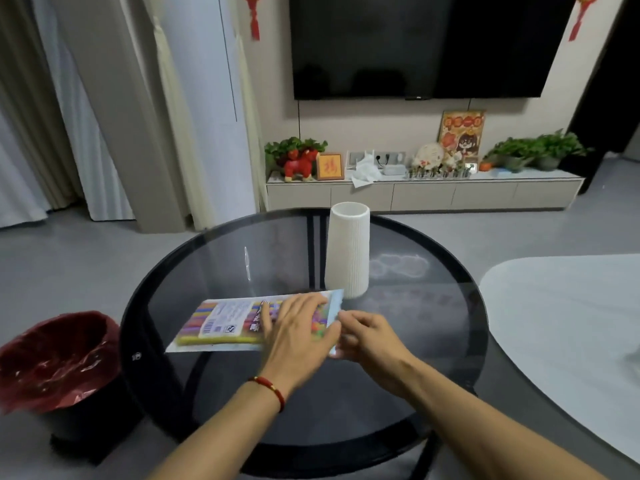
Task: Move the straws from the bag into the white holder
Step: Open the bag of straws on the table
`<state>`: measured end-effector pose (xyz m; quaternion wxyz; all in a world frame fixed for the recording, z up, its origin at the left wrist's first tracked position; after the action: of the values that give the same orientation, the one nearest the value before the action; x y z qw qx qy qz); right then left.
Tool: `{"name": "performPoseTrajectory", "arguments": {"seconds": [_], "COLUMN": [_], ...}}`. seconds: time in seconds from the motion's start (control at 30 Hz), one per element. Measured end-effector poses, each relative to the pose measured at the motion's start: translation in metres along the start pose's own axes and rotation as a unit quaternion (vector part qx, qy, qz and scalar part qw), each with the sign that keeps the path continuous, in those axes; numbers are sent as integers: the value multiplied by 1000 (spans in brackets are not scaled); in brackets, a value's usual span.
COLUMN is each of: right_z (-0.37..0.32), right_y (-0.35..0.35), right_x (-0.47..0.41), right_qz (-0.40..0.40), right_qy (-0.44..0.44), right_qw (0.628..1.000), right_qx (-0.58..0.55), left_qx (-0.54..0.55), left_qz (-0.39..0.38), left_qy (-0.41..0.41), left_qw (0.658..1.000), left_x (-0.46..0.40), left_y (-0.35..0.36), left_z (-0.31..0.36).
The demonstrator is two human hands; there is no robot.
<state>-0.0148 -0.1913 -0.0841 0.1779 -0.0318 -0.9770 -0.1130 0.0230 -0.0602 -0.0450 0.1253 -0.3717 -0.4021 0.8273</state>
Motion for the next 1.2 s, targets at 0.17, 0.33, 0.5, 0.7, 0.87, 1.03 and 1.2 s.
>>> {"name": "performPoseTrajectory", "arguments": {"seconds": [0.17,0.33,0.5,0.7,0.87,1.03,1.2], "right_z": [4,4,6,8,10,7,1], "right_y": [13,23,25,23,29,28,27], "right_x": [-20,-30,-32,-29,-24,-24,-21], "right_qz": [-52,-79,-93,-99,-153,-141,-135], "right_qy": [22,25,23,23,28,28,17], "right_qw": [988,984,990,992,979,982,984], "right_qx": [-141,-157,-102,-79,-128,-120,-114], "left_qx": [21,10,36,63,100,116,120], "left_qz": [80,94,85,60,84,73,63], "left_qy": [-6,3,0,24,18,16,12], "left_qw": [997,996,996,996,991,990,991], "left_x": [-9,-11,-9,-6,-7,-6,-6], "left_y": [-6,-13,-21,-22,-31,-35,-37], "left_z": [-10,-18,-21,-16,-14,-11,-10]}}
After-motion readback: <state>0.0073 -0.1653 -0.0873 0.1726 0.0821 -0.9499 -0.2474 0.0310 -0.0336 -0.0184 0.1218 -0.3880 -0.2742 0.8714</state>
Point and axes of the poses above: each hand's wrist, its own x-axis away from the middle knuckle, its own y-axis out of the palm, z = x × y, the point moved 6 cm from there along -x, towards the middle knuckle, and after that the axes turned 13 degrees about y, right-handed, at the moved point
